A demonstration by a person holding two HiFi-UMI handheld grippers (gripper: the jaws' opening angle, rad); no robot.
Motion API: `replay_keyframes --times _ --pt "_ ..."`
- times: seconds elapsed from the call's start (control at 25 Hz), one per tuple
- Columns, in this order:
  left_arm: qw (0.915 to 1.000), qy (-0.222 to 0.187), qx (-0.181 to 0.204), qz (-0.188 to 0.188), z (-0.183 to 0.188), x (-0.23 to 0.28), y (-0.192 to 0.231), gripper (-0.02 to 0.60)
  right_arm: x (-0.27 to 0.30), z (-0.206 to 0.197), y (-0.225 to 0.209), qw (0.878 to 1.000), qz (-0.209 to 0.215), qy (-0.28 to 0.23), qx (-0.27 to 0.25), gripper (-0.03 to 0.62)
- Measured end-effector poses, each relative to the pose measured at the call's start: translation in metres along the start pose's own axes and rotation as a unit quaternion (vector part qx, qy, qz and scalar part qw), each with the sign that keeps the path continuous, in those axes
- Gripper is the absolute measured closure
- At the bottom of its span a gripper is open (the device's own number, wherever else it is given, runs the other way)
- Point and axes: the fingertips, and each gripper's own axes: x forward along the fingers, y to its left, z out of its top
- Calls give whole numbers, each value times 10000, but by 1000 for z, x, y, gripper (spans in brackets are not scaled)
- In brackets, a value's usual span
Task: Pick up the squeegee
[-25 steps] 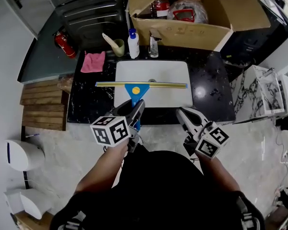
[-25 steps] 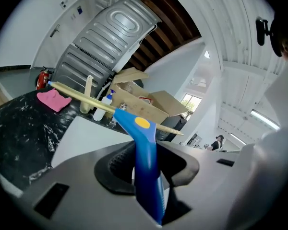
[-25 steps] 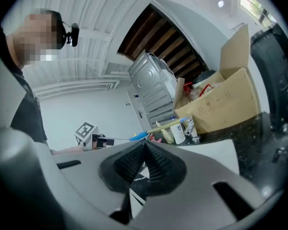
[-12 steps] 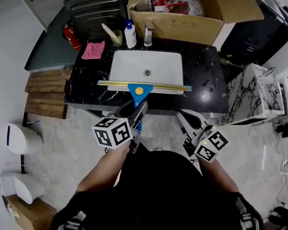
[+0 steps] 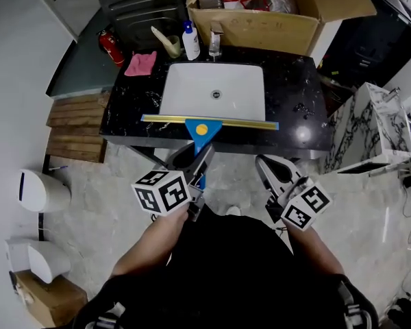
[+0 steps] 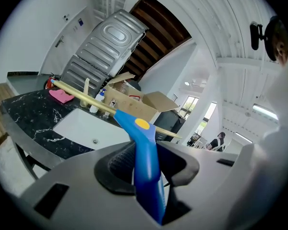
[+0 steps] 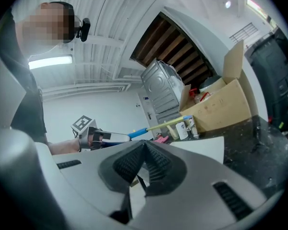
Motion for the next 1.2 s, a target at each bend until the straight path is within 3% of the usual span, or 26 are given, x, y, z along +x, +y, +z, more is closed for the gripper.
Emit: replay_keyframes --times 0.68,1.2 --pt "9993 152 167 -307 42 -11 35 439 44 10 20 9992 -384 -40 -121 586" --pt "9988 177 188 -407 50 -24 60 439 57 -1 38 9975 -700 -58 -124 586"
